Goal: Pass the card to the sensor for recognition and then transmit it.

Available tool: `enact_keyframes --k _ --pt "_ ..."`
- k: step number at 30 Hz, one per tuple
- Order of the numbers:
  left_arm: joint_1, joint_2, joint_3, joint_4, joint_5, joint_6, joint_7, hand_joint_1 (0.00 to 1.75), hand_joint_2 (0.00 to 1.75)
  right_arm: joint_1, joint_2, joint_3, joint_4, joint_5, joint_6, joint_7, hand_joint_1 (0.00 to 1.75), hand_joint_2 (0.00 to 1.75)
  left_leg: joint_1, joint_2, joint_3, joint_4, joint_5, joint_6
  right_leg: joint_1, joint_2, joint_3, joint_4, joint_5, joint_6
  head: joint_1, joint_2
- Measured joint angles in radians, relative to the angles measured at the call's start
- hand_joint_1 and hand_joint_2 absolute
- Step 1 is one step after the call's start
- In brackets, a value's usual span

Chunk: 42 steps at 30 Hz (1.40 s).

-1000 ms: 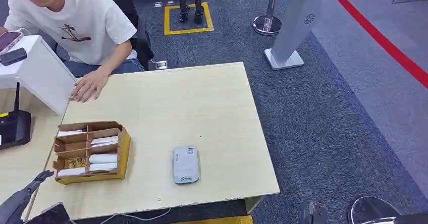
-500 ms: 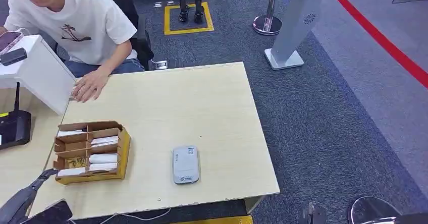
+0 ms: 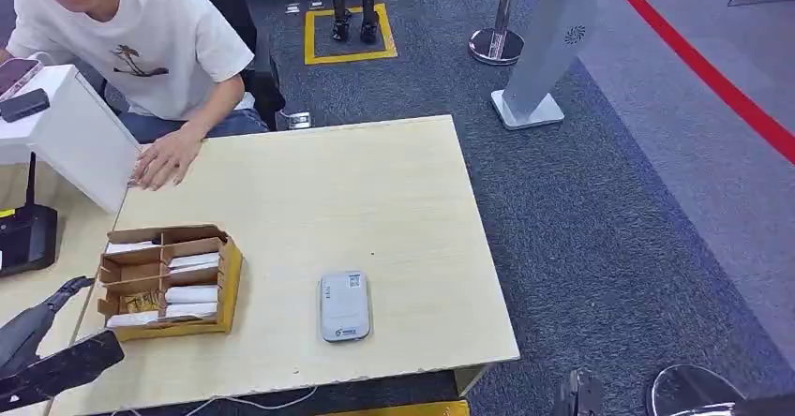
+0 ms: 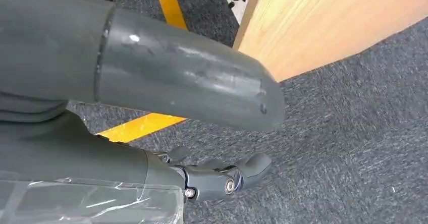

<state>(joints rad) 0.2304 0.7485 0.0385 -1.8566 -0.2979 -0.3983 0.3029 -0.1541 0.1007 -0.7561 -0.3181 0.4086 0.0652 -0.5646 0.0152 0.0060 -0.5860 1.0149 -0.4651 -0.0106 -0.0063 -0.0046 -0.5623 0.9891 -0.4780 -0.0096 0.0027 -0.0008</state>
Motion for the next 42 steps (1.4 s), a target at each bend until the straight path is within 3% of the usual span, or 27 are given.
enact_keyframes --k 9,21,31,42 --pt "-0.048 0.012 -0.035 0.035 -0.001 -0.010 -0.001 0.00 1.75 -0.002 0.000 0.003 0.000 0.000 0.000 0.000 0.00 0.00 0.000 0.000 0.000 0.000 0.000 0.000 0.000 0.000 0.000 0.000 0.000 0.000 0.000 0.000" --pt "-0.039 0.023 -0.061 0.037 0.009 0.008 -0.018 0.00 1.75 0.002 0.000 0.006 0.002 -0.018 0.000 -0.004 0.00 0.00 0.000 0.000 0.000 0.000 0.000 0.000 0.000 0.000 0.000 0.000 0.000 0.000 0.000 0.000" --pt "-0.007 0.033 -0.071 -0.028 0.078 0.003 -0.036 0.00 1.75 0.004 0.000 0.006 0.006 -0.022 0.001 -0.011 0.00 0.00 0.000 0.000 0.000 0.000 0.000 0.000 0.000 0.000 -0.001 0.000 0.000 0.000 0.000 0.000" --pt "-0.189 -0.023 -0.248 0.061 0.010 -0.016 -0.084 0.00 1.75 -0.011 0.000 0.019 0.007 -0.004 0.000 0.001 0.00 0.00 0.000 0.000 0.000 0.000 0.001 0.000 0.000 0.000 0.000 0.000 0.001 -0.001 0.000 0.000"
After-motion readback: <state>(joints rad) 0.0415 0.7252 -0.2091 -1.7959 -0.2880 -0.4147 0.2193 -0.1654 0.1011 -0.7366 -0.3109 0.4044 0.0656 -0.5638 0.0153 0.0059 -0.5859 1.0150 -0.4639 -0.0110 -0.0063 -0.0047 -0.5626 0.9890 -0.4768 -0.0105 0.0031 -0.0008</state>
